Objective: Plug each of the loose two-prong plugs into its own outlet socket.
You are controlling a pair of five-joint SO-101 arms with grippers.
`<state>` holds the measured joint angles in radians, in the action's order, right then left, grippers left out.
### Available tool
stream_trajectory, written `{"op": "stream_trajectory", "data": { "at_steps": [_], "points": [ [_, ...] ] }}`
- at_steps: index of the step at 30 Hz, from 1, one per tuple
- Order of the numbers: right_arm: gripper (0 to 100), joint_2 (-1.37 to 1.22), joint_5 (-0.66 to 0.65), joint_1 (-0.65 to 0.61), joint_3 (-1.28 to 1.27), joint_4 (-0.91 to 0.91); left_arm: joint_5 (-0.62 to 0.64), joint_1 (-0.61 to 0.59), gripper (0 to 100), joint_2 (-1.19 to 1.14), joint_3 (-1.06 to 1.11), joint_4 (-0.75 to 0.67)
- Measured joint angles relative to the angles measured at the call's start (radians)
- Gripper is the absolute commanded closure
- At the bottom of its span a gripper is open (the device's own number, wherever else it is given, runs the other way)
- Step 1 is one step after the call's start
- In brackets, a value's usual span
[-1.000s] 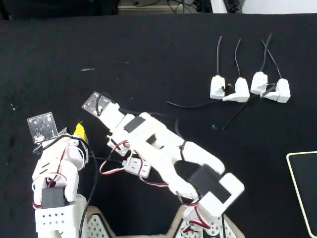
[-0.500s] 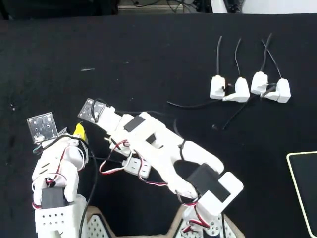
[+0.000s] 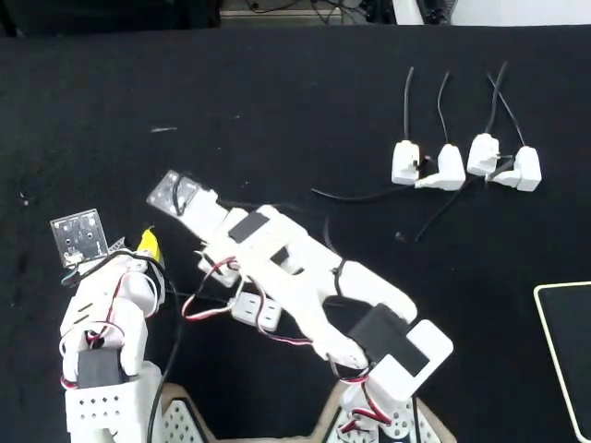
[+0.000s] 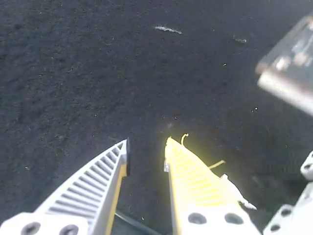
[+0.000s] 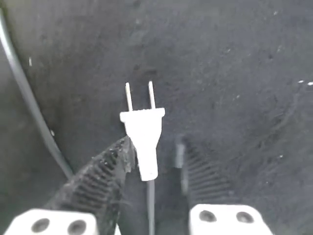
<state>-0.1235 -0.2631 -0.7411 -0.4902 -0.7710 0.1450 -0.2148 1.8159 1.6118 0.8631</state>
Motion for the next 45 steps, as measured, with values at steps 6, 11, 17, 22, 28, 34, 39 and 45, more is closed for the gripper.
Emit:
{"op": "stream_trajectory", "data": {
  "at_steps": [6, 11, 17, 22, 28, 34, 39, 45],
  "points": [
    [83.3, 0.000, 0.034, 0.000, 0.026, 0.000, 0.000, 0.000, 87, 0.000, 0.000, 0.000],
    [83.3, -0.049, 0.035, 0.000, 0.028, 0.000, 0.000, 0.000, 87, 0.000, 0.000, 0.000],
    [83.3, -0.097, -0.015, -0.008, 0.061, -0.008, 0.000, 0.000, 87, 0.000, 0.000, 0.000],
    [83.3, -0.092, -0.078, -0.048, 0.058, -0.018, 0.000, -0.005, 87, 0.000, 0.000, 0.000],
    [85.1, -0.098, -0.094, -0.046, 0.058, -0.025, 0.000, -0.005, 87, 0.000, 0.000, 0.000],
    [98.9, -0.098, -0.101, -0.046, 0.058, -0.028, 0.000, -0.005, 87, 0.000, 0.000, 0.000],
    [98.8, -0.084, -0.101, -0.046, 0.051, -0.028, 0.000, -0.009, 87, 0.000, 0.000, 0.000],
    [98.8, 0.118, -0.101, -0.049, -0.100, -0.025, 0.000, -0.009, 87, 0.000, 0.000, 0.000]
  ]
}}
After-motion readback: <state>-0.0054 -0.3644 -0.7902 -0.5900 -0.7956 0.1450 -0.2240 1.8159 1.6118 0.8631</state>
